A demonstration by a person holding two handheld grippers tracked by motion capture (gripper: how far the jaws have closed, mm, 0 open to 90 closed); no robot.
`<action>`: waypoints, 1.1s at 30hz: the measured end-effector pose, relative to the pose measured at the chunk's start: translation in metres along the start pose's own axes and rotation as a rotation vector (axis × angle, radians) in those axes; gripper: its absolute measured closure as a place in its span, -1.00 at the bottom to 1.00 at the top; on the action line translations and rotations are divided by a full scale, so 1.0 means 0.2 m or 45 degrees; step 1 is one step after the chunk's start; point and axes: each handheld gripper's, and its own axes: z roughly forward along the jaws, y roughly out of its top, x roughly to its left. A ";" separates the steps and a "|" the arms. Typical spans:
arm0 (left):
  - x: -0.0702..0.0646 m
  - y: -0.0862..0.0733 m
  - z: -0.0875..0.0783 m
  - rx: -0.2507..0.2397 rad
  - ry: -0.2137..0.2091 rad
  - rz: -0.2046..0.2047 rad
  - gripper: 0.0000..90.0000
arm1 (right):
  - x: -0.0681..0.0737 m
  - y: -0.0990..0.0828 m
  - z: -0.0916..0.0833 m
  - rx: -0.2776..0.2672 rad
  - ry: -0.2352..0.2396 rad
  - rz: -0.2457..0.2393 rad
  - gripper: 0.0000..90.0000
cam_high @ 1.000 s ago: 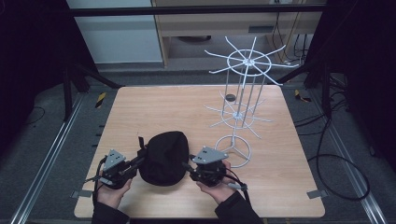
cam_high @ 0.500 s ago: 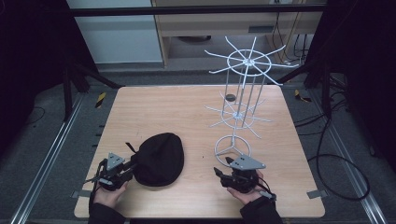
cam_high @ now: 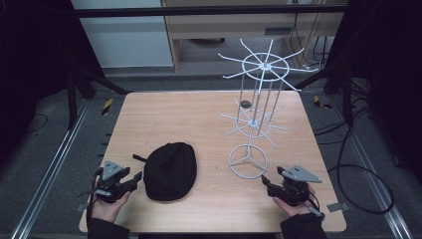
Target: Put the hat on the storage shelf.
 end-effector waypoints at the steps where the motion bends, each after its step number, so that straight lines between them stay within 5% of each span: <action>1: 0.00 0.04 -0.02 -0.029 -0.033 -0.006 0.05 | -0.02 0.00 -0.01 -0.002 -0.009 0.012 -0.26; 9: -0.08 0.20 -0.06 -0.082 -0.079 0.058 -0.02 | -0.17 -0.06 -0.02 0.045 -0.091 0.084 -0.27; 14: -0.13 0.26 -0.02 -0.070 -0.111 0.084 -0.02 | -0.19 -0.07 -0.01 0.058 -0.094 0.099 -0.27; 23: -0.23 0.34 0.09 0.049 -0.117 0.170 -0.01 | -0.19 -0.07 0.02 0.096 -0.104 0.060 -0.28; 33: -0.25 0.29 0.21 0.167 -0.137 0.203 0.01 | -0.18 -0.07 0.03 0.121 -0.099 0.039 -0.28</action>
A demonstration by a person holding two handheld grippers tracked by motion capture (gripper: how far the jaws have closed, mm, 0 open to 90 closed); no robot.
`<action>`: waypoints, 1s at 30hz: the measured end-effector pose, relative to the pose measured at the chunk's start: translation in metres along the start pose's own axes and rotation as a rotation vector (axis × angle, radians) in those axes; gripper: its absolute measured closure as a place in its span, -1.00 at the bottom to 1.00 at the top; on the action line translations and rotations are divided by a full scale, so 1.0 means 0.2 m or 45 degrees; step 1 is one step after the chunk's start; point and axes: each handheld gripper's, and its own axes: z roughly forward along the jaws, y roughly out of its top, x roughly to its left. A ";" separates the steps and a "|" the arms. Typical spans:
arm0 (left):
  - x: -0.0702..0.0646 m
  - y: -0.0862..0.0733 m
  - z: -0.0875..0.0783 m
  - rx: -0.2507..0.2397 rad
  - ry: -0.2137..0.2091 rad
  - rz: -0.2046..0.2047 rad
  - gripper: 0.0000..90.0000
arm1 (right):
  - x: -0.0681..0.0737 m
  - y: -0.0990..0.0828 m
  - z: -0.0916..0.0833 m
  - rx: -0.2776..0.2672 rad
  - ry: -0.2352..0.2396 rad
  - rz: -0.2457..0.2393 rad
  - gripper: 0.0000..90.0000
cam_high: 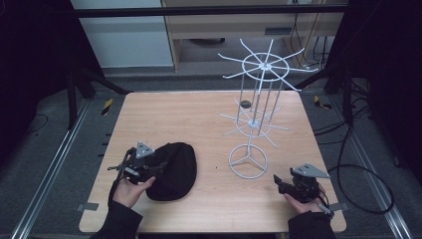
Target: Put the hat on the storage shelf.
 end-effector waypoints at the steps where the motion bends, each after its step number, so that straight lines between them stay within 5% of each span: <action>1: 0.00 -0.01 0.01 0.012 -0.002 0.001 0.01 | 0.00 0.00 0.00 0.007 0.007 0.008 -0.28; 6: -0.01 -0.02 0.05 0.057 0.000 0.008 0.16 | 0.00 0.00 0.00 0.011 0.009 0.005 -0.27; 11: -0.02 -0.01 0.07 0.079 -0.015 -0.017 0.71 | 0.00 0.00 0.01 0.016 0.011 -0.004 -0.27; 14: -0.02 -0.01 0.05 0.035 -0.013 -0.005 0.88 | 0.01 0.00 0.01 0.021 0.012 -0.005 -0.26; 22: -0.05 -0.02 -0.04 -0.092 -0.005 0.029 0.91 | 0.00 0.00 0.00 0.009 0.008 0.000 -0.26; 30: -0.08 0.01 -0.21 -0.296 -0.016 0.055 0.91 | 0.00 0.00 0.00 0.003 0.003 -0.010 -0.26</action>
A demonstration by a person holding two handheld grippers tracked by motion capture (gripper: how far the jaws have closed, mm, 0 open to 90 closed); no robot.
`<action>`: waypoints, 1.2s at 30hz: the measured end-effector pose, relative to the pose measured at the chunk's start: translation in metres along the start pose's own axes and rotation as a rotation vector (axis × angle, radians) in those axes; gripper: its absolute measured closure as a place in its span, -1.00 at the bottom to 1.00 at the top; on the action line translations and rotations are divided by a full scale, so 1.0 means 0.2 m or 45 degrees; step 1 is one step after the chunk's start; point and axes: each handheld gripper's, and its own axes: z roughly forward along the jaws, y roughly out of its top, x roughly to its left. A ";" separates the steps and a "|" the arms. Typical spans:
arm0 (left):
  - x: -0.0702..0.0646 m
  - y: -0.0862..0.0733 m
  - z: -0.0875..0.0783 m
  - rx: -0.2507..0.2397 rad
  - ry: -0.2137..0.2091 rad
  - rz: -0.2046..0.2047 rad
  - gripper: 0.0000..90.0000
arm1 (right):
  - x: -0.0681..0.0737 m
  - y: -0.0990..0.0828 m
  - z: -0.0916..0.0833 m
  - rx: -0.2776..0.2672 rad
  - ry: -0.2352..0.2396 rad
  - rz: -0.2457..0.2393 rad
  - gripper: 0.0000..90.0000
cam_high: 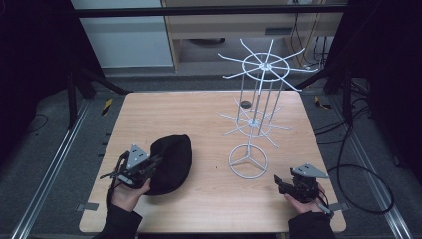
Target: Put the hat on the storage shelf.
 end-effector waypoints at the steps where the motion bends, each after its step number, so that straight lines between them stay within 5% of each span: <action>1: 0.00 0.01 -0.02 -0.026 -0.004 0.001 0.91 | 0.00 0.00 0.00 0.000 -0.001 0.001 -0.26; 14: 0.00 0.11 -0.22 -0.271 -0.101 -0.089 0.91 | 0.00 0.00 0.00 -0.014 -0.017 -0.013 -0.27; 30: 0.01 0.30 -0.43 -0.587 -0.182 -0.089 0.91 | 0.00 -0.01 0.01 -0.016 -0.029 -0.010 -0.29; 36: -0.01 0.37 -0.44 -0.631 -0.220 -0.089 0.91 | 0.00 -0.01 0.00 -0.021 -0.030 -0.010 -0.31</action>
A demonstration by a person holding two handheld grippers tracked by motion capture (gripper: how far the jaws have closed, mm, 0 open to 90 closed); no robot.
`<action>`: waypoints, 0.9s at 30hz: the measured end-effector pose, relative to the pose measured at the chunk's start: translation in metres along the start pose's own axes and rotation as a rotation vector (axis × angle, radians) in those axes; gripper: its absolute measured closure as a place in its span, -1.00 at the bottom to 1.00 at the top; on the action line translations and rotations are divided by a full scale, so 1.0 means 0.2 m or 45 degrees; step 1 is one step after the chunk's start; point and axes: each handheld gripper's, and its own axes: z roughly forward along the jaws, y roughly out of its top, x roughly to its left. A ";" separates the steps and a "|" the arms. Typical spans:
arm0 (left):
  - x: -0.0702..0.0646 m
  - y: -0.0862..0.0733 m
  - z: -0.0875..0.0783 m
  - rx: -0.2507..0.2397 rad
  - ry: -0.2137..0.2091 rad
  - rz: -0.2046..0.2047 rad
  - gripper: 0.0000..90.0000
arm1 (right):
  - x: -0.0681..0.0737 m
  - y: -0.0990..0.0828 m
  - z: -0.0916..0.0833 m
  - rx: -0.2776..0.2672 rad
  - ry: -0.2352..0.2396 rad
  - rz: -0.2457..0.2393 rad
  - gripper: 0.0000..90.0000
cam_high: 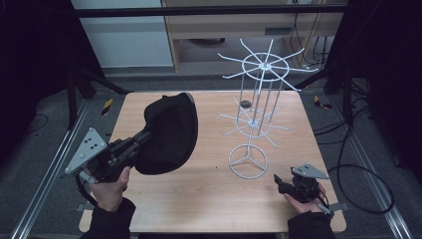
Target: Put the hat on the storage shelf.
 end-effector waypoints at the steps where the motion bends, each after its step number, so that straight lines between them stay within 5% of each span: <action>1: -0.01 0.02 0.01 -0.010 -0.011 0.003 0.91 | 0.00 0.00 0.00 0.001 -0.002 0.001 -0.31; 14: -0.12 0.20 0.03 -0.177 -0.091 0.047 0.91 | 0.00 0.00 0.00 -0.004 -0.013 -0.008 -0.35; 27: -0.15 0.33 0.05 -0.270 -0.135 0.051 0.91 | 0.00 0.00 0.01 -0.007 -0.019 -0.019 -0.37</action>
